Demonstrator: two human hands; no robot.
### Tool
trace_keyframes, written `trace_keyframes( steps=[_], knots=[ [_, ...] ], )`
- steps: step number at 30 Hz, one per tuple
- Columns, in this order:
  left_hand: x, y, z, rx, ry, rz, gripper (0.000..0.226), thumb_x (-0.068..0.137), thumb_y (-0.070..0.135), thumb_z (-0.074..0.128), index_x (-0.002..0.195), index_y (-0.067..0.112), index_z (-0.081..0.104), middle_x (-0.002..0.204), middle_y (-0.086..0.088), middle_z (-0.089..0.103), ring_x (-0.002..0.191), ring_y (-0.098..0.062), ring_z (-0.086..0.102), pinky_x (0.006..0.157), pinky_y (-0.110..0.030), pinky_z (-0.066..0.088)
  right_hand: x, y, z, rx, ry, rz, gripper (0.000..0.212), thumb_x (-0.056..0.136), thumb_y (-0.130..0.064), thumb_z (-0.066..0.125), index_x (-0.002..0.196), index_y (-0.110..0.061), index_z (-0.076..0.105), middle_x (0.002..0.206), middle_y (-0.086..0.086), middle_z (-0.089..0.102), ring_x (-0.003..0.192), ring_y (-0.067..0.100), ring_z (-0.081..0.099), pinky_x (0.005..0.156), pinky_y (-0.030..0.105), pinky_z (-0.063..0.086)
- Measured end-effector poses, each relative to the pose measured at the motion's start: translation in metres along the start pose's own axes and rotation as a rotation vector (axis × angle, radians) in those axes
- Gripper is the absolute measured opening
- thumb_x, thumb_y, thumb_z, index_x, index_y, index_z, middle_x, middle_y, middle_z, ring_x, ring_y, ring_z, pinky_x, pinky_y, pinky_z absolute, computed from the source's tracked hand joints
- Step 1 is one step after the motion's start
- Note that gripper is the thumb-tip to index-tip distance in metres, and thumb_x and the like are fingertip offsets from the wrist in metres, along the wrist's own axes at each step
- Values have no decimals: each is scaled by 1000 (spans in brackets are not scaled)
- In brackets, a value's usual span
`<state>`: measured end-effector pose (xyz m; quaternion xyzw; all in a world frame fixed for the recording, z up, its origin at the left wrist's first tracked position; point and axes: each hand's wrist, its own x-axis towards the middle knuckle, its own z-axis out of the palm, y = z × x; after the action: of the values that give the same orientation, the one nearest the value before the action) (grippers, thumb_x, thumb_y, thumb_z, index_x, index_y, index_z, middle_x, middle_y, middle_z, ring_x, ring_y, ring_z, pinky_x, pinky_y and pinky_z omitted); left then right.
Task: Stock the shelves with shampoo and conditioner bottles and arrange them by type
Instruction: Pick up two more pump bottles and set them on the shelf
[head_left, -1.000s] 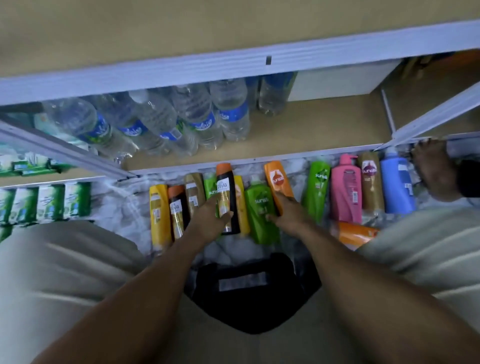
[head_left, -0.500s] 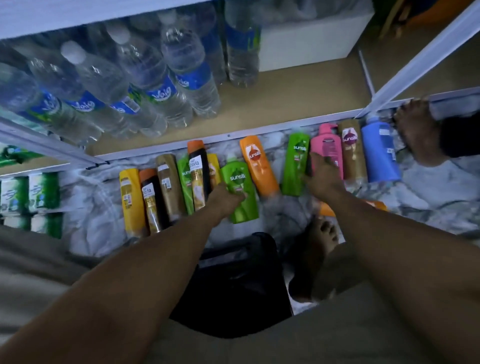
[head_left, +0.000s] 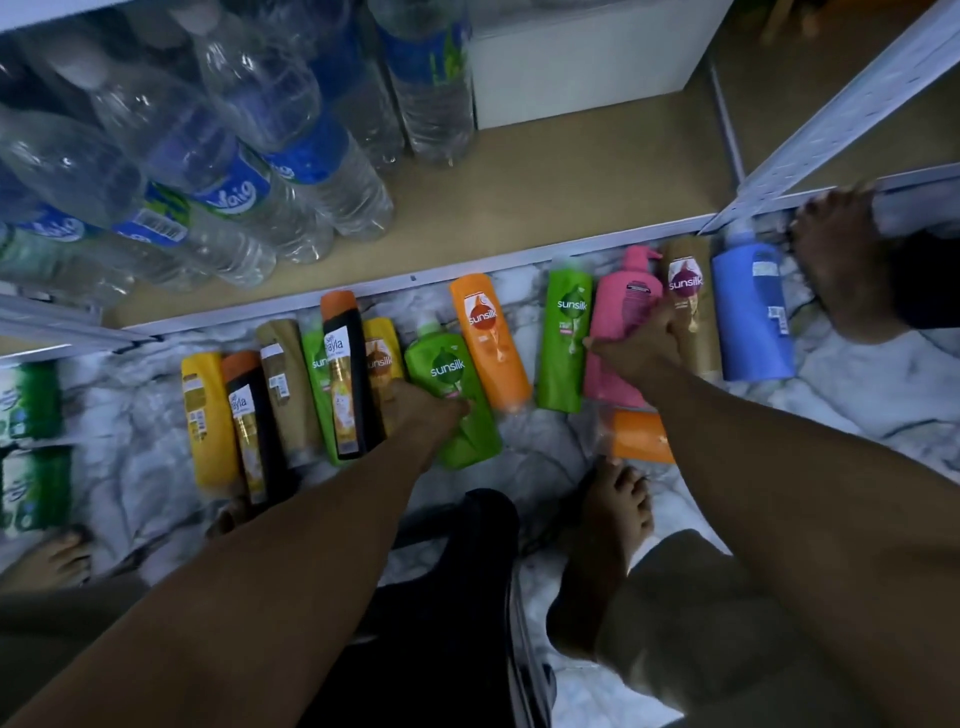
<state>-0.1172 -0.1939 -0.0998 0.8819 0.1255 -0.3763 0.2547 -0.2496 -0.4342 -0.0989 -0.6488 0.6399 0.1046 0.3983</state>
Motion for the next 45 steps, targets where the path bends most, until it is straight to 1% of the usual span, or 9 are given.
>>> trace_keyframes(
  steps=[3, 8, 12, 17, 19, 25, 34, 40, 45],
  knots=[
    [4, 0, 13, -181, -52, -39, 92, 61, 16, 94, 127, 8, 32, 115, -10, 54, 96, -26, 59, 54, -30, 49, 3, -14, 11, -97, 22, 72, 143, 61, -61, 89, 158, -19, -8, 154, 26, 34, 140, 43, 39, 114, 51, 36],
    [34, -21, 29, -292, -190, -63, 117, 20, 48, 98, 124, 10, 59, 112, -7, 72, 89, -22, 73, 52, -29, 56, 15, -34, 13, -106, -33, 181, 154, 52, -60, 94, 157, -11, -8, 155, 28, 29, 140, 45, 38, 110, 53, 41],
    [-3, 7, 9, -291, -252, -48, 55, 53, 12, 96, 101, 8, 71, 93, -6, 75, 80, -23, 71, 55, -29, 55, 21, -40, -2, 18, -95, 207, 139, 62, -32, 98, 154, -2, -3, 151, 27, 36, 134, 42, 45, 92, 44, 47],
    [18, -15, 8, -332, -334, 8, 112, 16, 27, 102, 118, 7, 60, 107, -13, 74, 90, -32, 74, 71, -56, 62, 4, -31, -3, 201, -192, 95, 130, 32, -36, 96, 143, -10, 33, 124, 7, 59, 107, 27, 63, 84, 40, 58],
    [3, -5, -8, -327, -347, 36, 105, 23, 25, 104, 117, 9, 60, 107, -13, 74, 90, -30, 74, 72, -53, 62, 20, -17, 8, 279, -245, 7, 120, 19, -44, 94, 127, -20, 50, 113, 5, 71, 92, 27, 72, 76, 50, 63],
    [-25, 15, -76, -310, -292, 222, 73, 52, 25, 99, 115, 14, 64, 100, -4, 76, 91, -25, 74, 80, -46, 62, -99, -75, -22, 449, -363, -188, 78, 57, -33, 77, 128, -19, 48, 107, 6, 67, 89, 24, 69, 68, 32, 54],
    [-78, 15, -201, -405, -199, 324, 49, 70, 6, 88, 106, 10, 55, 93, -9, 73, 84, -29, 72, 65, -36, 57, -212, -106, -29, 516, -569, -255, 97, 46, -63, 91, 126, -24, 51, 109, 14, 72, 90, 31, 75, 76, 47, 62],
    [-102, 9, -247, -437, -149, 358, 67, 54, 16, 95, 112, 2, 64, 97, -14, 75, 77, -23, 74, 54, -29, 56, -264, -120, -26, 644, -550, -313, 80, 57, -33, 87, 129, -24, 53, 103, 13, 73, 81, 26, 74, 70, 40, 59],
    [-126, 10, -258, -532, -152, 377, 33, 65, -2, 88, 93, 6, 72, 86, -12, 77, 66, -19, 73, 53, -28, 56, -293, -138, -25, 702, -479, -456, 63, 68, -28, 85, 126, -28, 61, 104, 5, 75, 85, 21, 74, 73, 40, 59]
  ],
)
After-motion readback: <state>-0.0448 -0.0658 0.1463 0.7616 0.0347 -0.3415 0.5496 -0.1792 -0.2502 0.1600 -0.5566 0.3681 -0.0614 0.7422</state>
